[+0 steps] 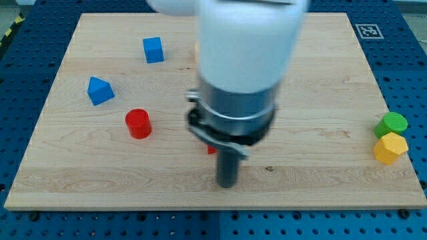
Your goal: Push the red star parallel to the green circle
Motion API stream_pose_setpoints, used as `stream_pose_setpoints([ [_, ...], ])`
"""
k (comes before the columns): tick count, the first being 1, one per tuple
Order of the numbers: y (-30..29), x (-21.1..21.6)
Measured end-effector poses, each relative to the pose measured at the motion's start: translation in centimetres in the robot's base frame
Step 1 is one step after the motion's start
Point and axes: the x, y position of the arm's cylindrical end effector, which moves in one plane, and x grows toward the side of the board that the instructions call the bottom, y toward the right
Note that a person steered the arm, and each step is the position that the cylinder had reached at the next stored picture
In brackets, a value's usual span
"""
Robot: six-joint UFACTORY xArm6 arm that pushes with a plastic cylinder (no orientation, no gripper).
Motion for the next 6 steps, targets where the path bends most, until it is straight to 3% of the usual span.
stream_pose_setpoints([
  [2,-5.3,-4.8],
  [6,2.7,-5.3],
])
